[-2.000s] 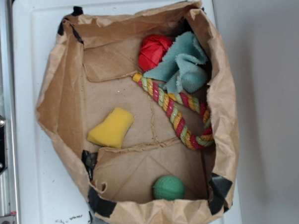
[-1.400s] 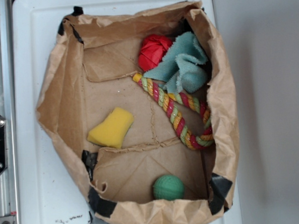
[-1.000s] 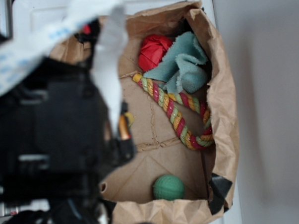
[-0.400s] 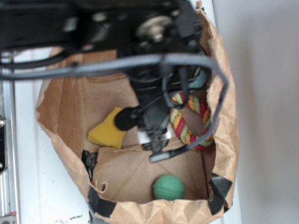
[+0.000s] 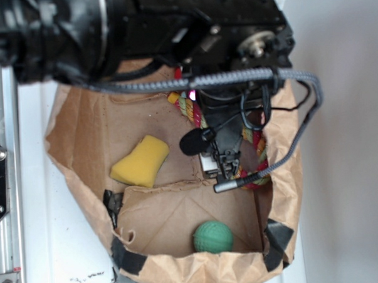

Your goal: Grab the blue cloth.

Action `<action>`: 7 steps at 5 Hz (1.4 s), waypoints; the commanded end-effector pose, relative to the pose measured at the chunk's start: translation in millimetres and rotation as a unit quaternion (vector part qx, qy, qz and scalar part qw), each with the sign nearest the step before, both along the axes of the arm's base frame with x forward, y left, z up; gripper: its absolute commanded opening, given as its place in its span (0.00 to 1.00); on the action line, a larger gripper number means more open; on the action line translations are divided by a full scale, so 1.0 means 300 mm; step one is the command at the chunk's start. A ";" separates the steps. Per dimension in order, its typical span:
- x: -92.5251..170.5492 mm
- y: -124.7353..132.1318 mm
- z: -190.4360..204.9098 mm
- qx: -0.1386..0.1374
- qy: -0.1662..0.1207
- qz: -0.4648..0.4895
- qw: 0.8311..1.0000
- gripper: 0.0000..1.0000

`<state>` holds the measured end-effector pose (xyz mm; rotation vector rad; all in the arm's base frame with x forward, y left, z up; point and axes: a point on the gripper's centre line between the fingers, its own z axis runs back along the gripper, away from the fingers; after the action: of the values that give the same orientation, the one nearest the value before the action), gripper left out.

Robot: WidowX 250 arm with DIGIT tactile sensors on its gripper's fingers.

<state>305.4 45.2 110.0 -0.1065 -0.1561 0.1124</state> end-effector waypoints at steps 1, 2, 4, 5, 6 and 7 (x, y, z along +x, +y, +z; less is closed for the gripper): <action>0.019 0.031 0.058 0.011 -0.024 0.010 1.000 1.00; 0.019 0.031 0.058 0.011 -0.024 0.010 1.000 1.00; 0.021 0.066 0.026 0.080 -0.115 0.032 0.990 1.00; 0.045 0.085 0.028 0.096 -0.132 0.037 0.986 1.00; 0.089 0.105 0.004 0.112 -0.116 0.047 0.986 1.00; 0.122 0.136 -0.006 0.126 -0.117 0.066 0.983 1.00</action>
<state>335.0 80.7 88.6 0.1294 -0.3562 0.1980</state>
